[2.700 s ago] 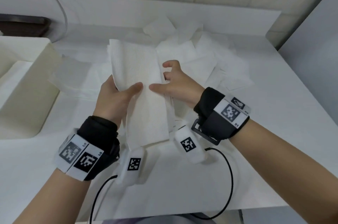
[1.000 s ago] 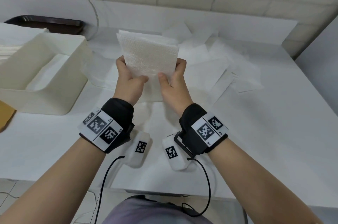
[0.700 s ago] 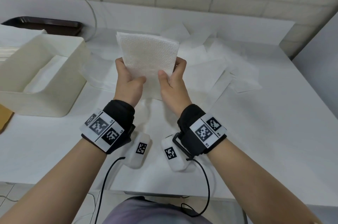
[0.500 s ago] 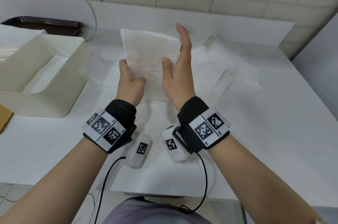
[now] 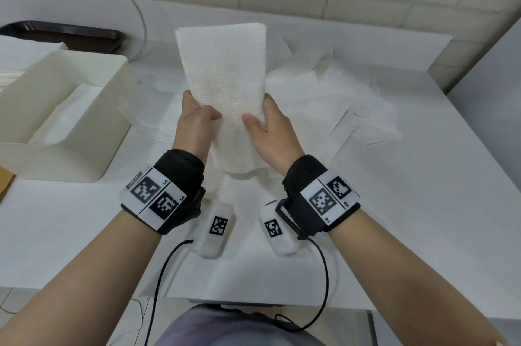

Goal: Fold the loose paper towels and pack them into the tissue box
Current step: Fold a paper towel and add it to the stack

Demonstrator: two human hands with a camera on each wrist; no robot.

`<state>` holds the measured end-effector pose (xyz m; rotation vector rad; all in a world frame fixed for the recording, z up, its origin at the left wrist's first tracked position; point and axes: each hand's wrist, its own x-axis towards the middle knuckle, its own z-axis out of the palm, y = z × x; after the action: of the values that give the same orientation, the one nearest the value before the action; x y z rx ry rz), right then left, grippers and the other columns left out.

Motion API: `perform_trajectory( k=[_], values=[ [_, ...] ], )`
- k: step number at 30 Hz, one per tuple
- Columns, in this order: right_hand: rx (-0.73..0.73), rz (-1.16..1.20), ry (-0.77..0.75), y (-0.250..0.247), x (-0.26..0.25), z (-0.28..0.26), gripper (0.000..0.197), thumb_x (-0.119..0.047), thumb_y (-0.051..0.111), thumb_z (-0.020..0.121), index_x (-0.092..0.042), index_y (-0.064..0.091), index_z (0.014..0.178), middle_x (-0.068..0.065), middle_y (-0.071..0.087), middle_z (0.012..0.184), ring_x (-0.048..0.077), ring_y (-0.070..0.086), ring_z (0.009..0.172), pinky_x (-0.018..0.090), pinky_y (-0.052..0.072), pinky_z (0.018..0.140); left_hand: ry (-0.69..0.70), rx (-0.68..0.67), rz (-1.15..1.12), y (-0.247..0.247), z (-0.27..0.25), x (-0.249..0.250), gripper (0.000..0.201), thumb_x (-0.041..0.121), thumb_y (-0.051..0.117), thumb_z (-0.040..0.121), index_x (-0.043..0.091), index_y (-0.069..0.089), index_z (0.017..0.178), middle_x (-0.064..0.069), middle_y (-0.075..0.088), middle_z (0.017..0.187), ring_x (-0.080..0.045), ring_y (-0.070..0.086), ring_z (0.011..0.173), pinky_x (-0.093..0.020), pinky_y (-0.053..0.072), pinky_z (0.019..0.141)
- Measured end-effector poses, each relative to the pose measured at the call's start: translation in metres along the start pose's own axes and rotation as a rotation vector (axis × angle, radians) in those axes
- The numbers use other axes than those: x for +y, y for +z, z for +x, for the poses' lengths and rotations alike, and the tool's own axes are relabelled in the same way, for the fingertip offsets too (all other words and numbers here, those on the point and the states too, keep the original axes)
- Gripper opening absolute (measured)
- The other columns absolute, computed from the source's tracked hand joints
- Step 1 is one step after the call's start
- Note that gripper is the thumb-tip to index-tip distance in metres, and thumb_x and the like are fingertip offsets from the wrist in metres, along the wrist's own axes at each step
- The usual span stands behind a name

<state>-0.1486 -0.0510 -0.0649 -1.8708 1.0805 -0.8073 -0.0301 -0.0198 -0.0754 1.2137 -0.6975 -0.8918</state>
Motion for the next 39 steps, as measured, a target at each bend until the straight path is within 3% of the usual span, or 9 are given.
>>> perform_trajectory(
  k=[3, 8, 16, 18, 22, 25, 30, 34, 39],
  values=[
    [-0.049, -0.123, -0.069, -0.007, -0.011, -0.001, 0.032, -0.014, 0.041, 0.097, -0.002, 0.041, 0.126, 0.012, 0.06, 0.112, 0.024, 0.058, 0.101, 0.03, 0.046, 0.086, 0.049, 0.117, 0.136, -0.003, 0.0, 0.004, 0.052, -0.002, 0.055, 0.073, 0.018, 0.03, 0.115, -0.001, 0.045, 0.105, -0.015, 0.05, 0.096, -0.02, 0.047, 0.083],
    [-0.192, -0.555, -0.152, -0.027, -0.036, 0.002, 0.029, -0.016, 0.042, 0.097, -0.009, 0.043, 0.124, 0.008, 0.055, 0.1, 0.028, 0.054, 0.093, 0.039, 0.046, 0.082, 0.381, 0.13, 0.505, -0.028, 0.006, 0.02, 0.084, 0.0, 0.062, 0.072, 0.013, 0.013, 0.14, -0.007, 0.03, 0.135, -0.018, 0.034, 0.126, -0.027, 0.033, 0.107],
    [-0.323, -1.126, -0.301, -0.017, -0.051, 0.001, 0.029, -0.003, 0.036, 0.094, -0.01, 0.037, 0.122, 0.005, 0.047, 0.095, 0.021, 0.036, 0.056, 0.028, 0.018, 0.048, -0.109, -0.021, 0.411, -0.048, 0.016, 0.013, 0.03, -0.011, 0.046, 0.068, 0.018, 0.05, 0.073, 0.001, 0.05, 0.075, -0.016, 0.045, 0.079, -0.022, 0.035, 0.068],
    [-0.451, -1.152, -0.249, -0.006, -0.044, -0.002, 0.035, -0.001, 0.034, 0.092, -0.009, 0.033, 0.127, 0.002, 0.041, 0.088, 0.015, 0.028, 0.052, 0.028, 0.017, 0.047, -0.178, -0.005, 0.475, -0.055, 0.015, 0.002, 0.019, -0.003, 0.05, 0.065, 0.005, 0.053, 0.082, -0.009, 0.053, 0.081, -0.026, 0.05, 0.085, -0.031, 0.04, 0.076],
    [-0.512, -1.184, -0.195, 0.001, -0.038, -0.002, 0.041, 0.005, 0.034, 0.085, -0.008, 0.033, 0.125, -0.002, 0.026, 0.068, 0.015, 0.029, 0.052, 0.027, 0.017, 0.047, -0.26, 0.02, 0.443, -0.061, 0.016, -0.013, 0.062, 0.011, 0.051, 0.056, -0.009, 0.047, 0.114, -0.015, 0.054, 0.099, -0.043, 0.051, 0.111, -0.049, 0.041, 0.095],
    [-0.415, -1.185, -0.238, 0.0, -0.042, -0.003, 0.043, 0.007, 0.036, 0.083, -0.008, 0.035, 0.124, -0.003, 0.025, 0.067, 0.016, 0.028, 0.051, 0.027, 0.017, 0.047, -0.275, 0.089, 0.347, -0.053, 0.01, -0.006, 0.023, -0.006, 0.043, 0.082, 0.008, 0.055, 0.095, -0.002, 0.057, 0.096, -0.016, 0.053, 0.093, -0.024, 0.042, 0.079],
    [-0.5, -1.161, -0.214, 0.005, -0.035, -0.004, 0.043, 0.005, 0.036, 0.085, -0.008, 0.033, 0.126, 0.009, 0.051, 0.101, 0.02, 0.032, 0.055, 0.027, 0.017, 0.047, -0.313, 0.164, 0.326, -0.055, 0.016, -0.015, 0.044, 0.003, 0.047, 0.089, 0.004, 0.037, 0.132, -0.011, 0.048, 0.121, -0.025, 0.044, 0.118, -0.027, 0.031, 0.088],
    [-0.426, -0.818, -0.072, -0.007, -0.036, 0.004, 0.043, 0.002, 0.036, 0.087, -0.009, 0.032, 0.128, 0.003, 0.043, 0.081, 0.023, 0.045, 0.07, 0.028, 0.032, 0.054, -0.293, 0.189, 0.227, -0.054, 0.015, -0.013, 0.065, 0.031, 0.054, 0.092, 0.012, 0.02, 0.144, -0.014, 0.036, 0.141, -0.028, 0.036, 0.13, -0.03, 0.028, 0.105],
    [-0.363, -0.167, 0.11, -0.002, -0.034, 0.004, 0.031, -0.007, 0.034, 0.094, -0.005, 0.036, 0.125, 0.003, 0.051, 0.099, 0.016, 0.049, 0.084, 0.019, 0.038, 0.063, -0.21, 0.054, 0.24, -0.039, 0.001, 0.003, 0.035, 0.038, 0.05, 0.092, 0.012, 0.051, 0.115, 0.001, 0.061, 0.105, -0.021, 0.059, 0.102, -0.035, 0.045, 0.096]
  ],
)
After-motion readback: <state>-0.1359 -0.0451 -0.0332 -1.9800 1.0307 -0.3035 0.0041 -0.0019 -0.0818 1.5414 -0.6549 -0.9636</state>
